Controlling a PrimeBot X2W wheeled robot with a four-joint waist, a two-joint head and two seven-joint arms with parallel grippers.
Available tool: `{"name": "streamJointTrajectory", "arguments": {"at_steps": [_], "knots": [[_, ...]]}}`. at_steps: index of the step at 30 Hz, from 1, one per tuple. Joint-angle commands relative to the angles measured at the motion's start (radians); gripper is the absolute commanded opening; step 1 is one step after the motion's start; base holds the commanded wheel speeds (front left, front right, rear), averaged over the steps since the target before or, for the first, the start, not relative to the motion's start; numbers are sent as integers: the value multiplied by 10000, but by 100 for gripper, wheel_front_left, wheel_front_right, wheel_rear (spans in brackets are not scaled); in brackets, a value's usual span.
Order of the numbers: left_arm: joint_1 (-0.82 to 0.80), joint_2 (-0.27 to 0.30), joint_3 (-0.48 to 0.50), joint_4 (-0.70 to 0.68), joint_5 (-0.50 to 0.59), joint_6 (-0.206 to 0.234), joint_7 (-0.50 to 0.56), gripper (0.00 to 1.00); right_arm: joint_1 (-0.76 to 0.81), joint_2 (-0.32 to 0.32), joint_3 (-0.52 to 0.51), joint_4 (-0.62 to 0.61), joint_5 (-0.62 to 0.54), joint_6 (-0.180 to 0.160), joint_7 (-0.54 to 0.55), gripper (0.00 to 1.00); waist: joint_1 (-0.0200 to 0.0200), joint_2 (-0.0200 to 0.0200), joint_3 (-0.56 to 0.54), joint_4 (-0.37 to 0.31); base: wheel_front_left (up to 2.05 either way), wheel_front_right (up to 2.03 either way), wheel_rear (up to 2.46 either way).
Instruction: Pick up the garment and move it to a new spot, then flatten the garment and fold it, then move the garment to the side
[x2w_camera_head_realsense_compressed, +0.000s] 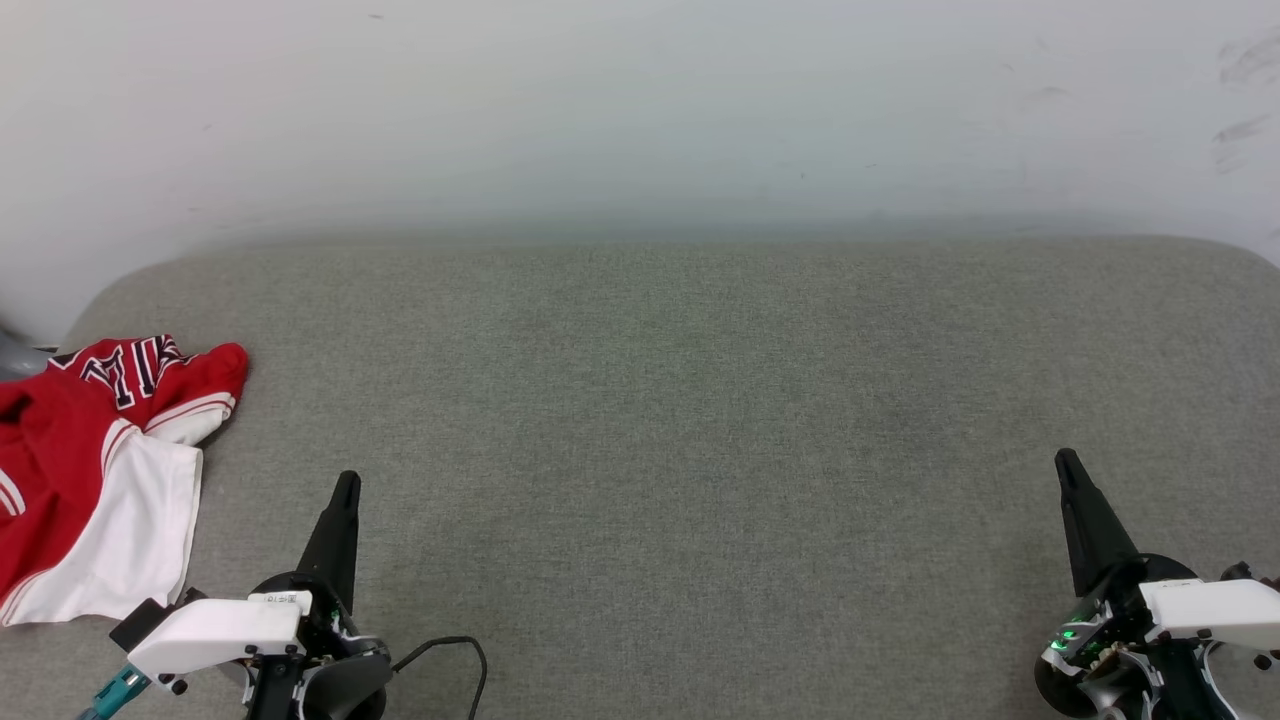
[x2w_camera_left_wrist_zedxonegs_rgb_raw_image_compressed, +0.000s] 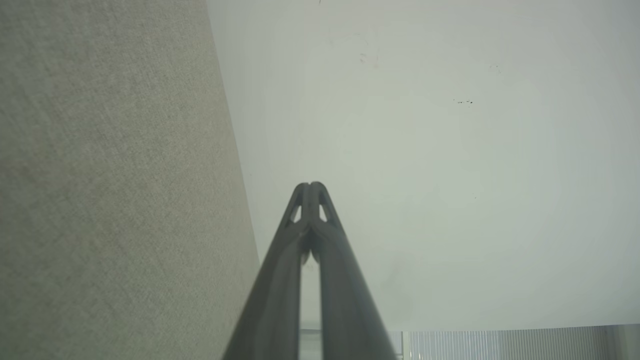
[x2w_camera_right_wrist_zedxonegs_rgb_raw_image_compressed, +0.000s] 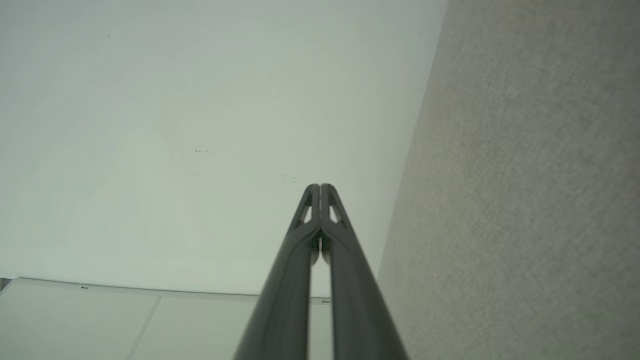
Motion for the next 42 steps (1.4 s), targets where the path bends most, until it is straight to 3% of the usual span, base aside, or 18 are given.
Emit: {"name": "streamJointTrajectory", "arguments": {"at_steps": [1,42], "knots": [[-65,-24,31,-3,22,-34,23,0,-114,49,-2,10,-50,-3,12,0,0,0,0,0,0,0,0],[-64,-24,25,-4,18,-34,19,0,-114,48,2,10,-48,-3,9,0,0,0,0,0,0,0,0]]}}
